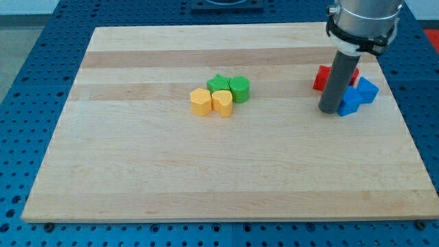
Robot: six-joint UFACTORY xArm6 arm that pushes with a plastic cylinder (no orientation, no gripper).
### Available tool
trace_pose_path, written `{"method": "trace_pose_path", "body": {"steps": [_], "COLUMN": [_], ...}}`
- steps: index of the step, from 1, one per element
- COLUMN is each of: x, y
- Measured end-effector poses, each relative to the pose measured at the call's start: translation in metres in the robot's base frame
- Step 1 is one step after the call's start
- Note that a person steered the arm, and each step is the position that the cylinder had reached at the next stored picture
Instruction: Nudge the blue triangle and the blue cube left a bit
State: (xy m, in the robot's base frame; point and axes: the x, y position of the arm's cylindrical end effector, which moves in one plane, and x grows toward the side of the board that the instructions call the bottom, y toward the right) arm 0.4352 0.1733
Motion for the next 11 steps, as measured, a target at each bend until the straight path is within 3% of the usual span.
{"method": "trace_pose_path", "body": {"steps": [2, 3, 4, 7, 9, 11], "x": [0.017, 0.059, 0.061, 0.013, -0.042, -0.036], "y": [-0.01, -0.007, 0.027, 0.12, 0.121, 0.054]}}
